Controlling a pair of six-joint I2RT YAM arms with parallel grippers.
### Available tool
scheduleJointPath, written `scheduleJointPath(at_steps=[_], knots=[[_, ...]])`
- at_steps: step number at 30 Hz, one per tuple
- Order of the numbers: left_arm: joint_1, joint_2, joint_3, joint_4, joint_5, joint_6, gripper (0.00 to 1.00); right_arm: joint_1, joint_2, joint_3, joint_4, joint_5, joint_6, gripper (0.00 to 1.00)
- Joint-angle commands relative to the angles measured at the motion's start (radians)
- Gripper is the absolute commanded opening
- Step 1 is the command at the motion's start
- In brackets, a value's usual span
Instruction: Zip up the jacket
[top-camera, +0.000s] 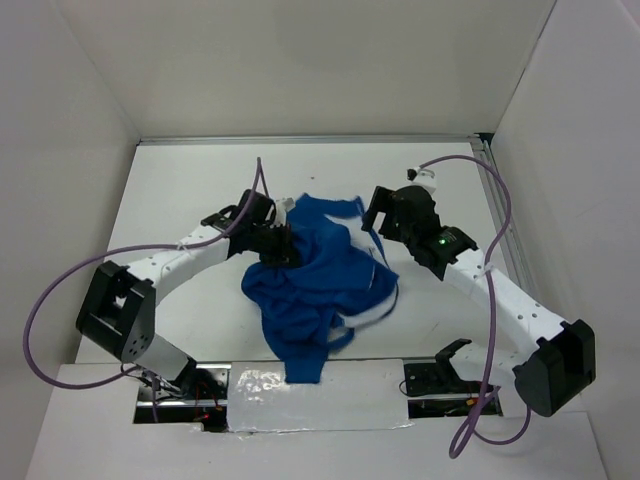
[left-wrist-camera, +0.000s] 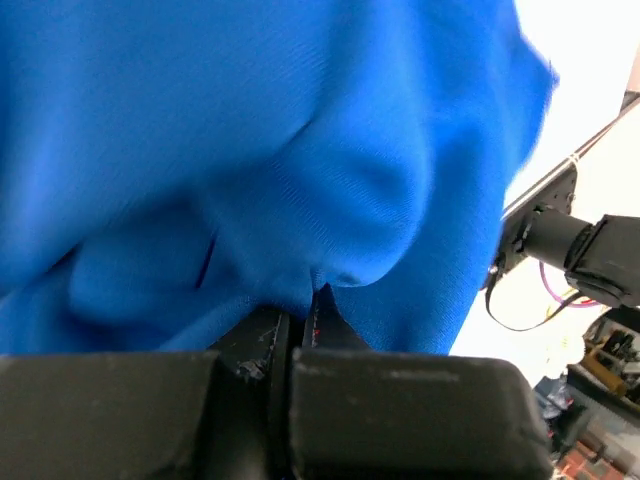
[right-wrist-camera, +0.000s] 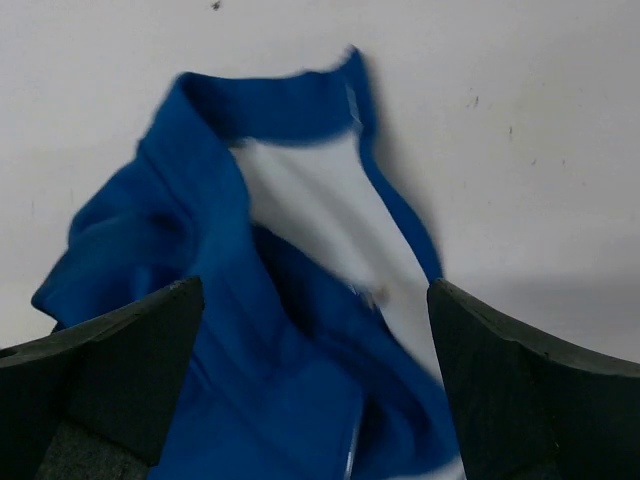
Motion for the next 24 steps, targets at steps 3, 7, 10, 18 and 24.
scheduleJointPath(at_steps=[3, 7, 10, 18, 24], knots=[[0.117, -0.102, 0.029, -0.149, -0.118, -0.034, 0.00, -0.048, 0.027, 0.002, 0.027, 0.079, -0.005, 1.00], [0.159, -0.128, 0.088, -0.241, -0.154, -0.033, 0.32, -0.088, 0.096, 0.009, 0.001, 0.071, 0.017, 1.00], [0.164, -0.118, 0.147, -0.255, -0.129, -0.012, 0.99, -0.112, 0.130, -0.004, -0.032, 0.066, 0.069, 1.00], [0.141, 0.005, 0.358, -0.269, -0.098, 0.080, 0.99, -0.158, 0.217, -0.061, 0.052, -0.130, 0.098, 1.00], [0.085, 0.200, 0.481, -0.344, -0.196, 0.153, 0.99, -0.158, 0.319, -0.066, 0.088, -0.173, 0.134, 1.00]])
